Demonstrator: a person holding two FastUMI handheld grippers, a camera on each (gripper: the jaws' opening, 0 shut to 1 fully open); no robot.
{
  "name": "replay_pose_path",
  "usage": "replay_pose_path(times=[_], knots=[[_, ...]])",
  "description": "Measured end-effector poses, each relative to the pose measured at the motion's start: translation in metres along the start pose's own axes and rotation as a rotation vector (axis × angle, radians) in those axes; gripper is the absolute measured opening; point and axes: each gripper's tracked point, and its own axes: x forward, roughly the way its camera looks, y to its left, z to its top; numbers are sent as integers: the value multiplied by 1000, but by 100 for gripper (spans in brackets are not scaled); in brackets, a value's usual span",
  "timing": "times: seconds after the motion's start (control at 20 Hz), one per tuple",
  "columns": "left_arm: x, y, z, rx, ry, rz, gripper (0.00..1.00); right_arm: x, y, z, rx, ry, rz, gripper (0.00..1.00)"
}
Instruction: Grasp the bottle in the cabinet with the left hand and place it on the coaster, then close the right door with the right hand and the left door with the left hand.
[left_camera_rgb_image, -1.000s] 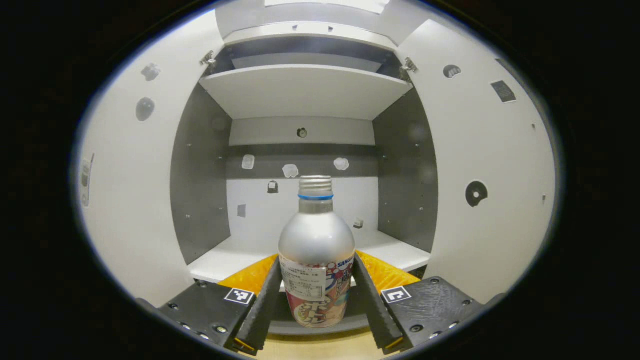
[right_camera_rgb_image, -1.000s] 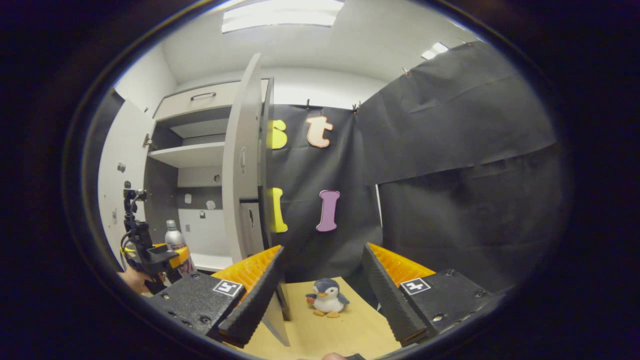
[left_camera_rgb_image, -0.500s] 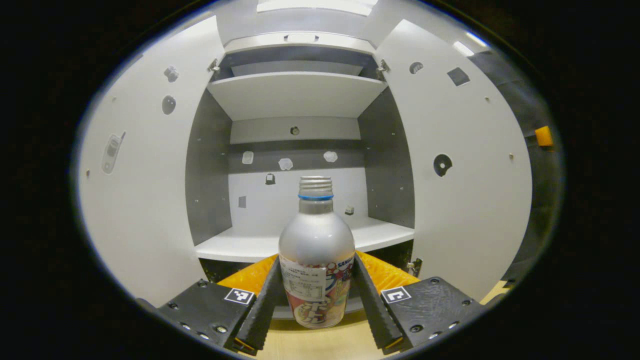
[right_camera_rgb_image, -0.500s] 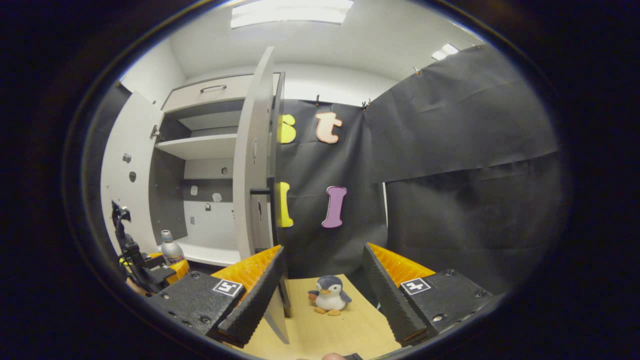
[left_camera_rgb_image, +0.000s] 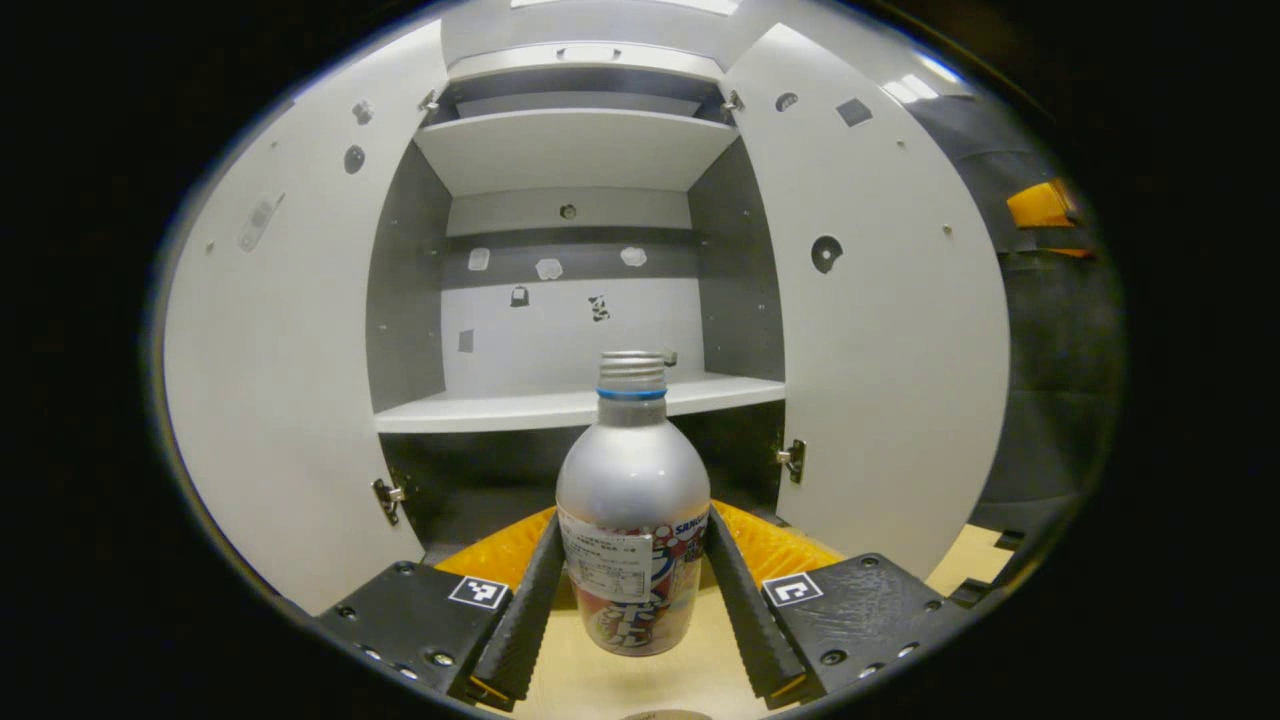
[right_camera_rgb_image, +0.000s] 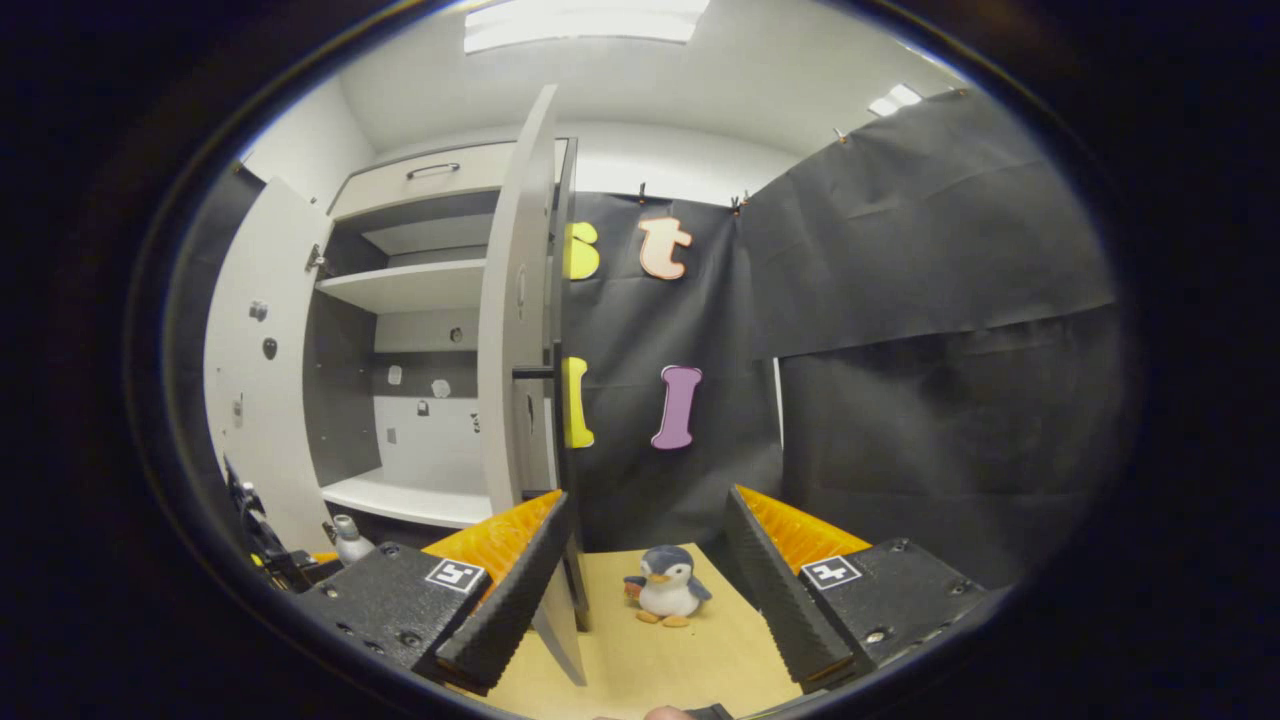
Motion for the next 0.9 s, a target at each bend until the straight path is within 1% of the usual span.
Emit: replay_pose_path(times=[0.1,0.35,0.5,0.6,0.75,0.9], knots=[[-7,-2,-16,8,22,-11,77,0,5,-2,-4,6,6,100],[-21,-12,-53,3,76,-38,78,0,19,-9,-32,24,15,98],[-25,-13,-80,10,119,-34,77,-1,20,-5,-34,15,-9,100],[-28,-13,-96,-8,145,-33,78,-1,20,-4,-23,16,-26,99],[-31,-13,-115,-6,168,-32,78,-2,24,-6,-4,32,-27,100],[-35,-18,-134,-1,191,-38,77,-5,18,-5,7,38,-62,99]])
